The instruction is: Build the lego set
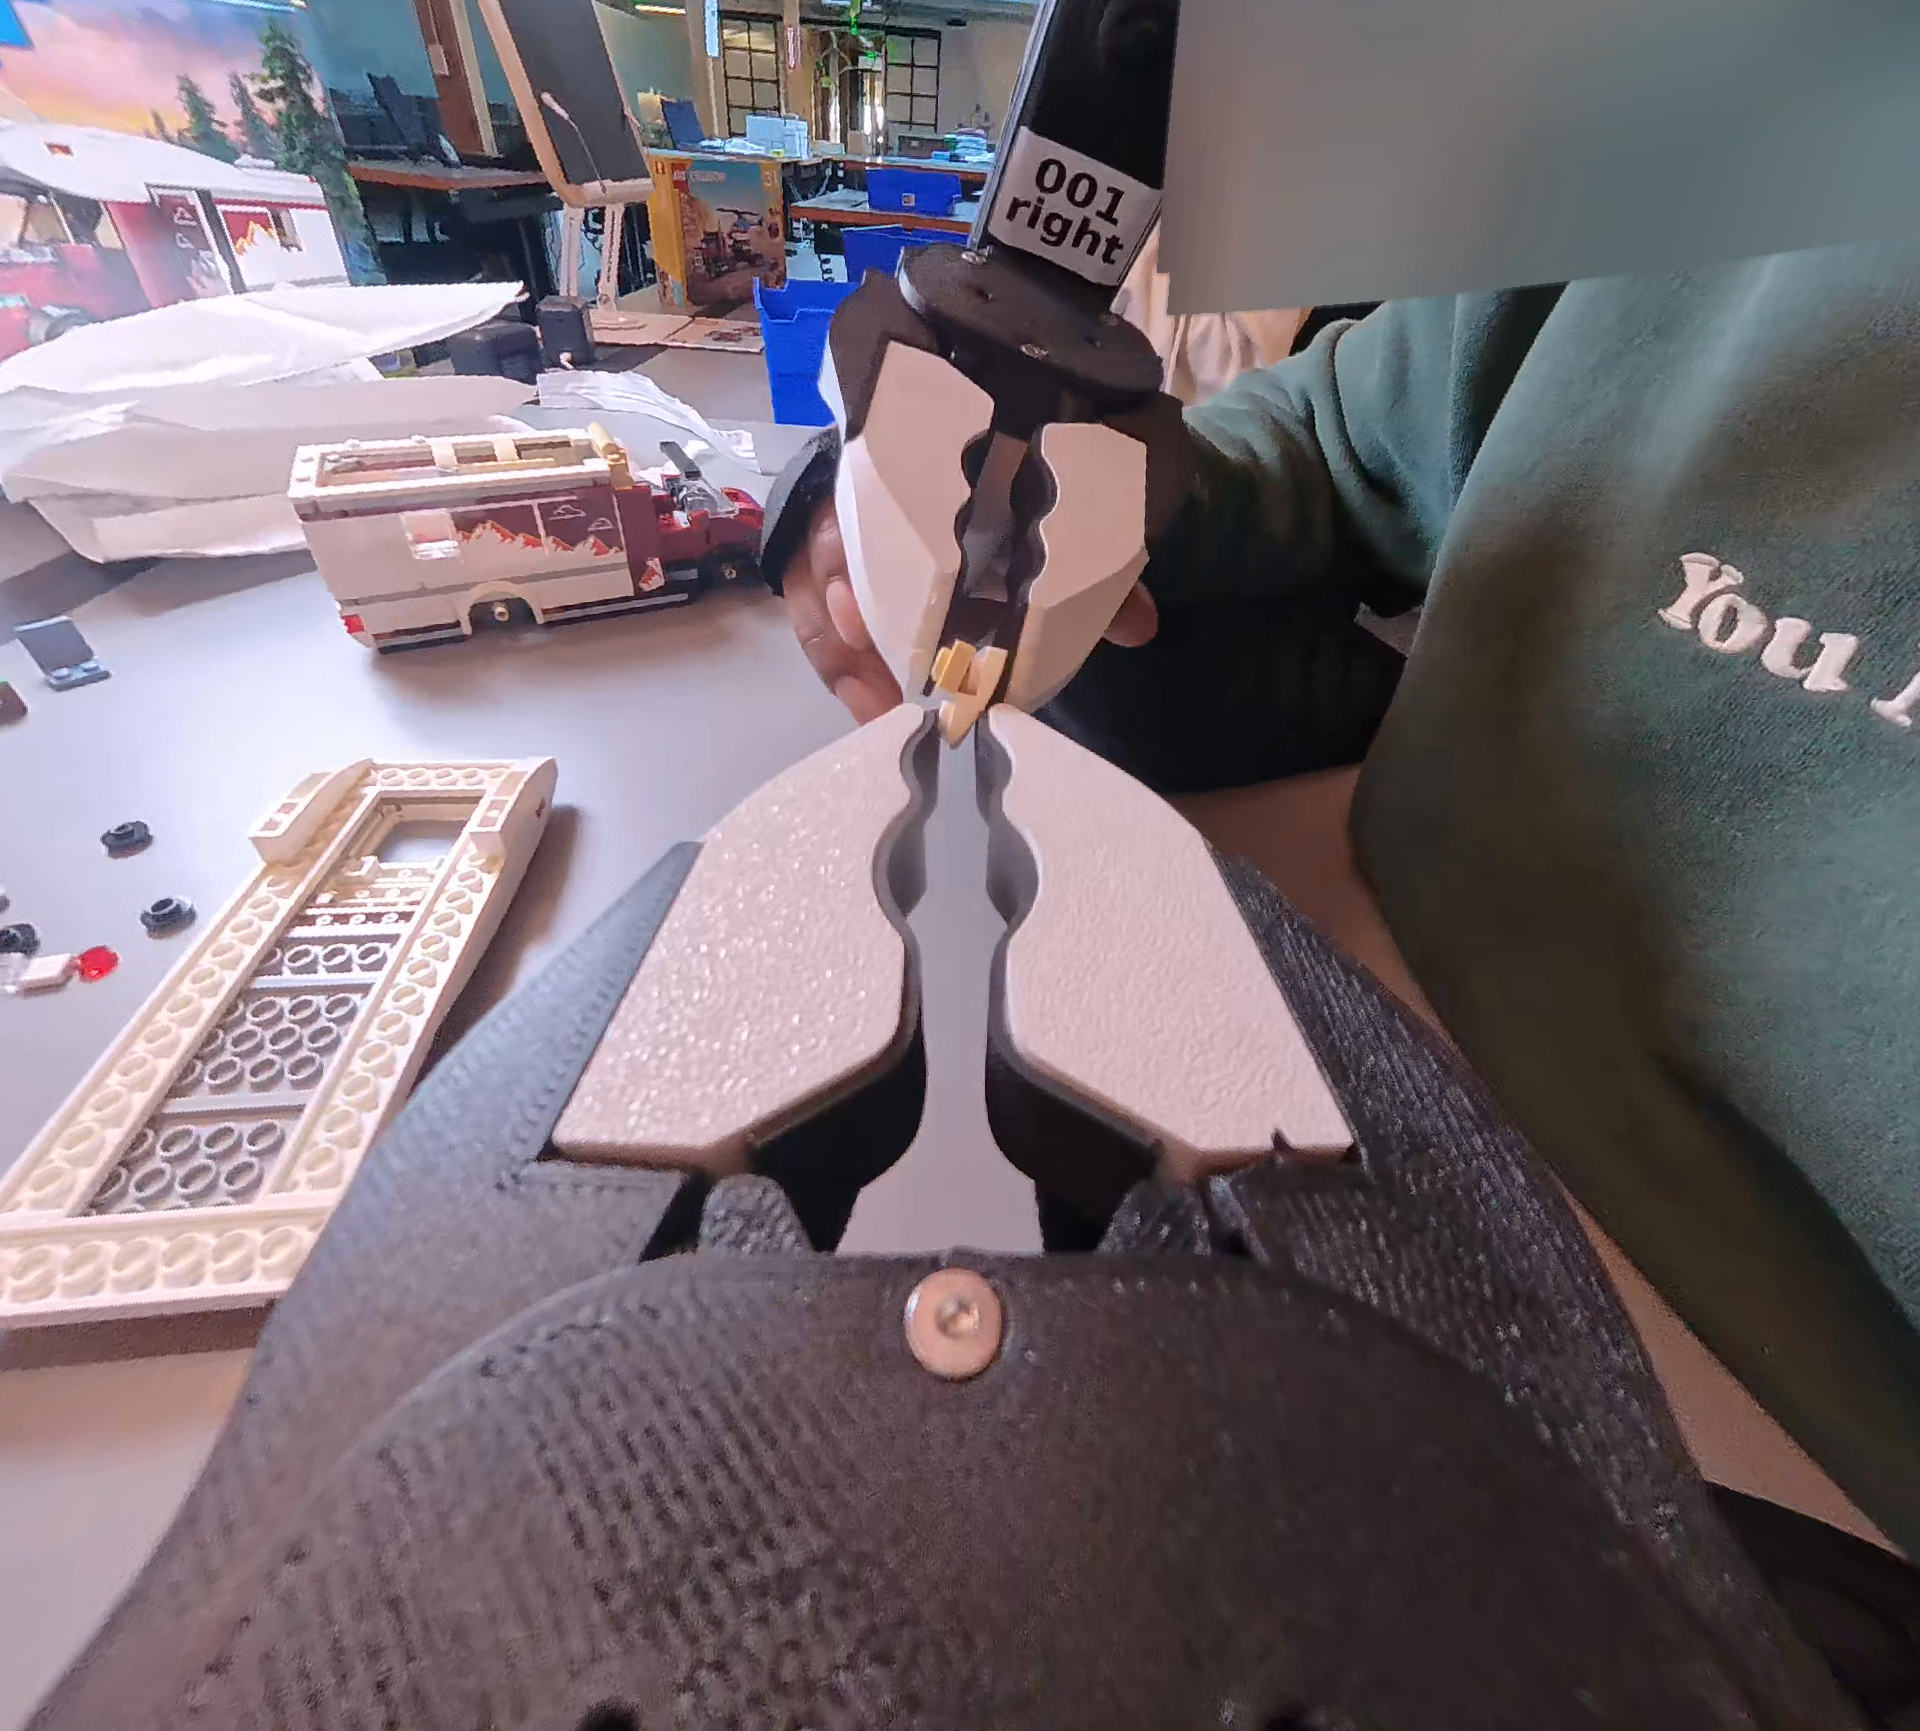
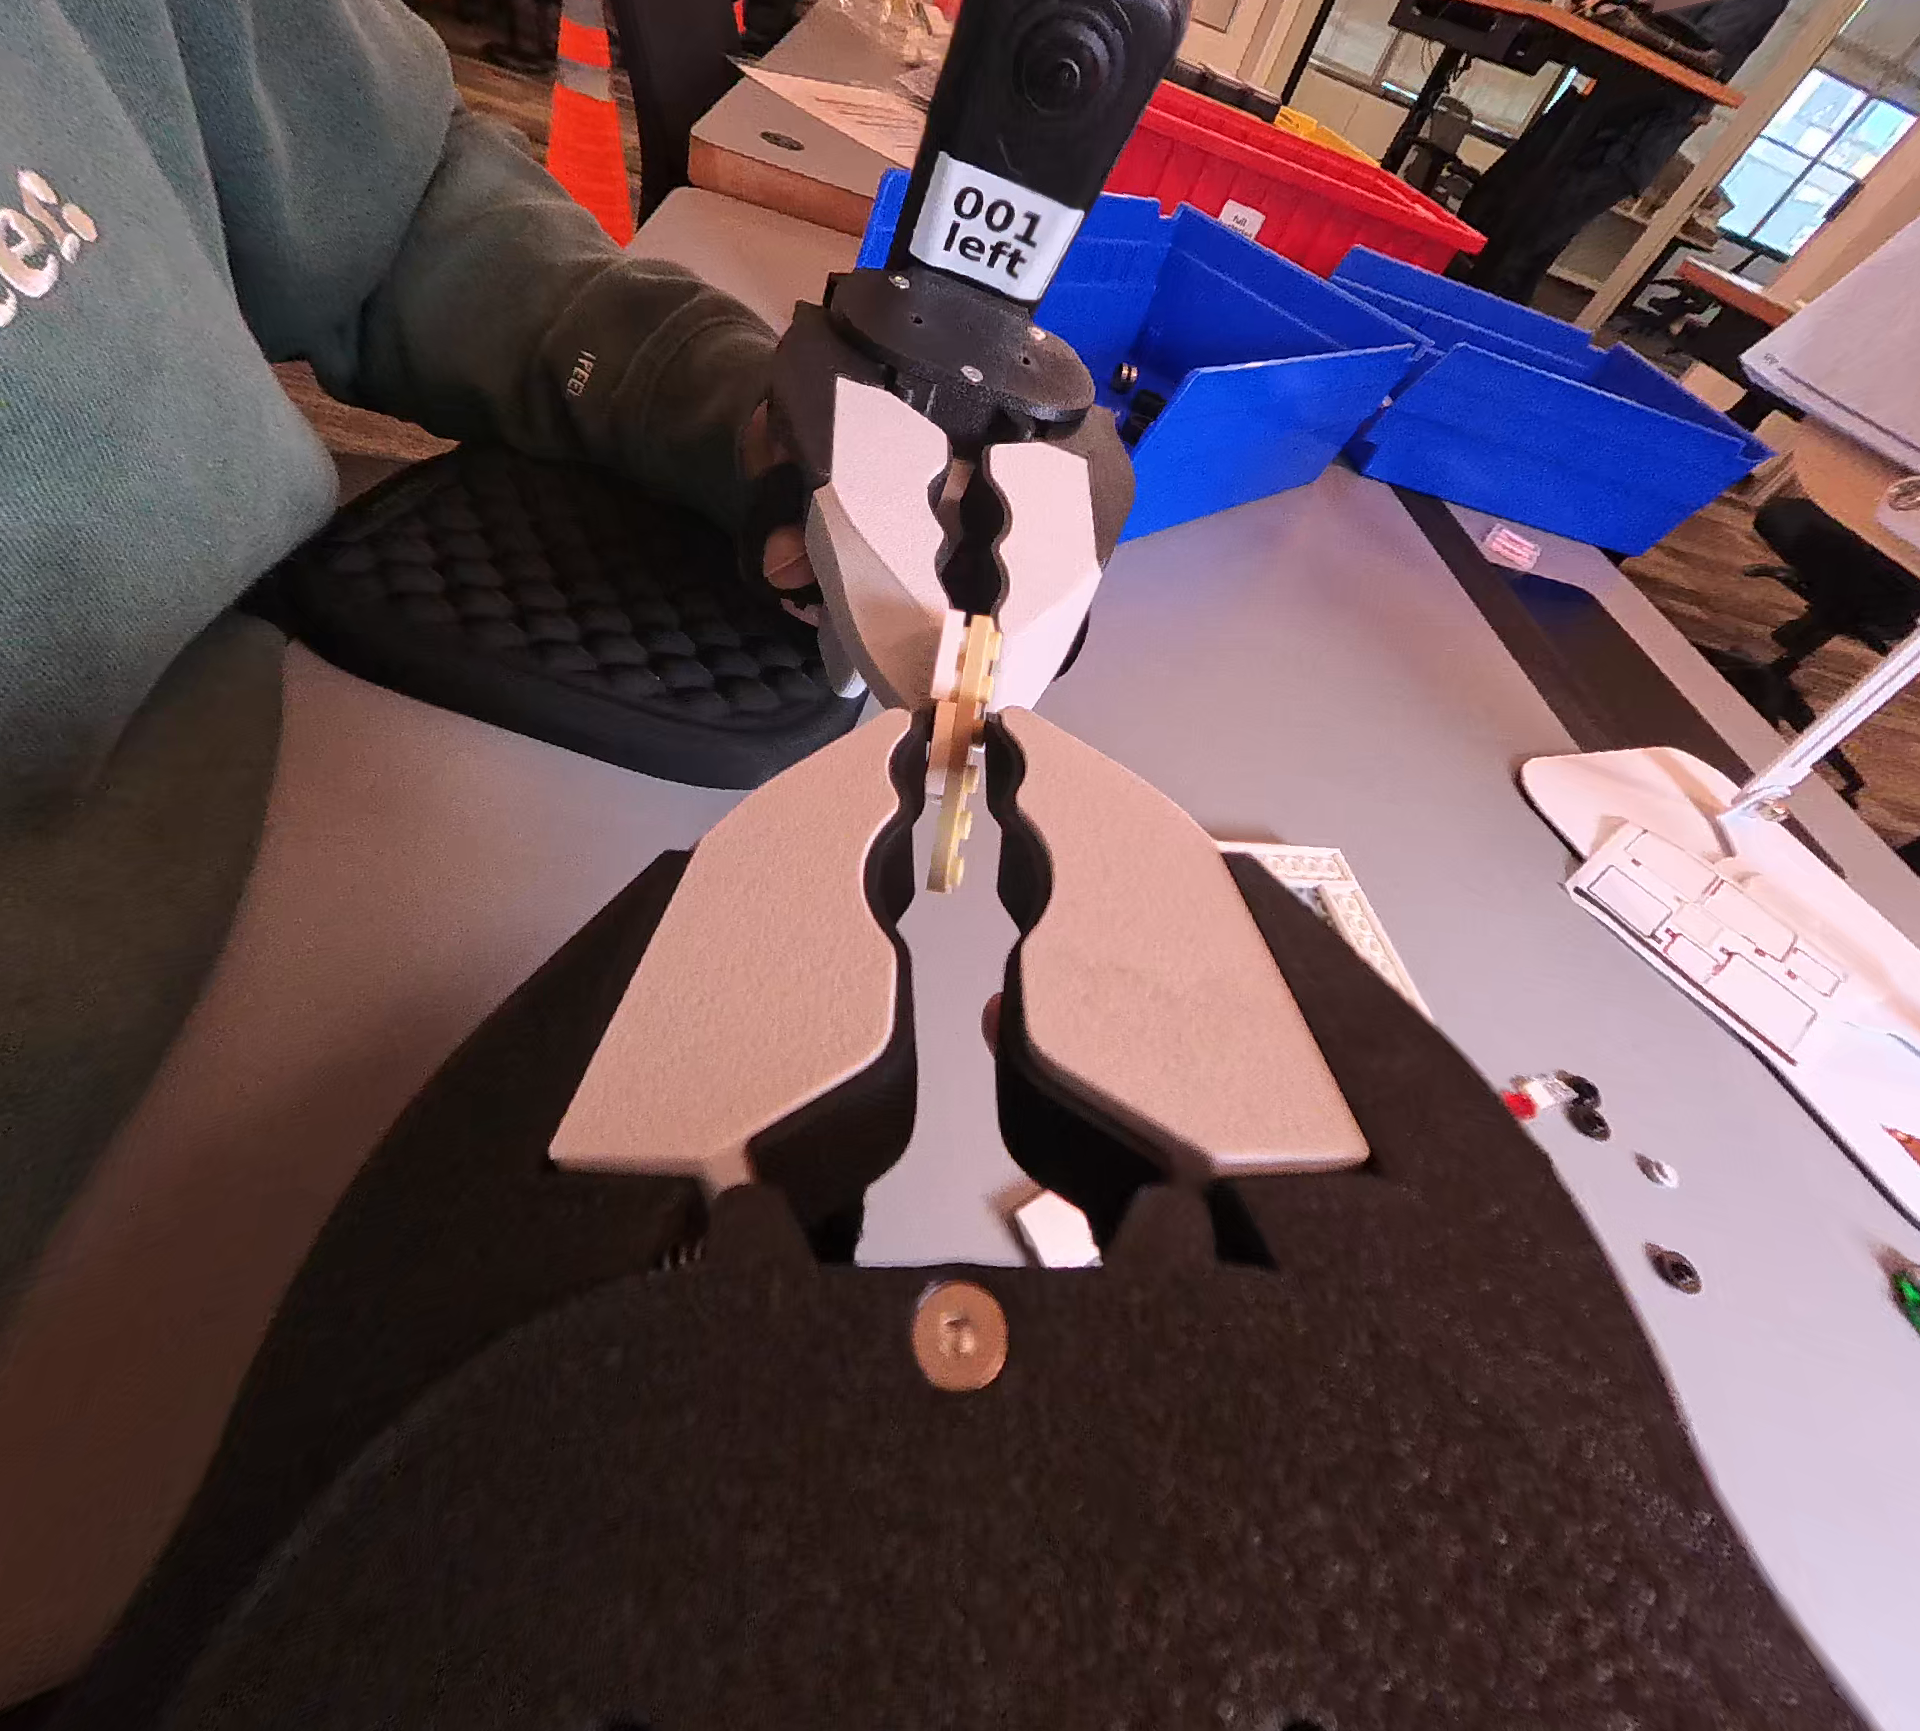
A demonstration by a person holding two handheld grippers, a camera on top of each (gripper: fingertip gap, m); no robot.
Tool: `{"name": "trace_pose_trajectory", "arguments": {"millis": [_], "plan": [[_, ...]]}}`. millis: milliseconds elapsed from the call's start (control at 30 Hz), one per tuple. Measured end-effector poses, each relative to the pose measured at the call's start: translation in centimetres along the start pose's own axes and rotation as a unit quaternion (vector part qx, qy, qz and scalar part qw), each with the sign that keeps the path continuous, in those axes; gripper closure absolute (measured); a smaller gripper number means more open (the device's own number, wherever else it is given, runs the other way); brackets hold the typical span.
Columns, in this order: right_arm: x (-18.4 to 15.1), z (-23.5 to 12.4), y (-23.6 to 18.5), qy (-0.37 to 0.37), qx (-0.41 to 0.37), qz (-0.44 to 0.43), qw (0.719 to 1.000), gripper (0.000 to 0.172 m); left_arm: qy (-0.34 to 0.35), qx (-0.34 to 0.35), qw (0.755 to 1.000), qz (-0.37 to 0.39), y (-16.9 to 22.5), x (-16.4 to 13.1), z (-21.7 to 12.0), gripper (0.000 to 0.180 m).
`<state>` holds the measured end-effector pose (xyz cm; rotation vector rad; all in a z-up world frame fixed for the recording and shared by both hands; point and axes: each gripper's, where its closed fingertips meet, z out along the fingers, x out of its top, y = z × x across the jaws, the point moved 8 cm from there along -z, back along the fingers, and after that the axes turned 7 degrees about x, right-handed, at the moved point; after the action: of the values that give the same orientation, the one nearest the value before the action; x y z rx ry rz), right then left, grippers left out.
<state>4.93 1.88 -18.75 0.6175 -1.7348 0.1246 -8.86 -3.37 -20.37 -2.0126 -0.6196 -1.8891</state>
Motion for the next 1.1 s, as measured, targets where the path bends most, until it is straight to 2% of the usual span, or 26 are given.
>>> {"name": "trace_pose_trajectory", "arguments": {"millis": [133,400,500,800,933,1100], "plan": [[-0.1,-0.1,0.2,0.009,0.011,0.027,1.0,0.162,-0.004,0.001,1.0,-0.017,-0.1,0.0,0.1,0.174],[-1.0,0.0,0.9,0.032,0.067,0.135,0.988,0.156,-0.032,0.021,0.999,0.005,-0.1,-0.4,0.3,0.175],[-1.1,0.0,1.1,0.037,0.059,0.142,0.988,0.163,-0.038,0.028,0.999,0.016,0.0,-0.4,0.4,0.175],[-1.2,0.2,1.0,-0.002,0.055,0.114,0.992,0.164,-0.062,0.037,0.996,0.042,0.1,-0.6,0.4,0.174],[-1.7,0.4,1.0,-0.013,0.067,0.127,0.99,0.164,-0.065,0.058,0.993,0.075,0.0,-0.1,0.0,0.162],[-1.9,0.8,0.6,-0.031,0.085,0.134,0.987,0.164,-0.096,0.038,0.987,0.125,0.7,-0.2,0.1,0.171]]}}
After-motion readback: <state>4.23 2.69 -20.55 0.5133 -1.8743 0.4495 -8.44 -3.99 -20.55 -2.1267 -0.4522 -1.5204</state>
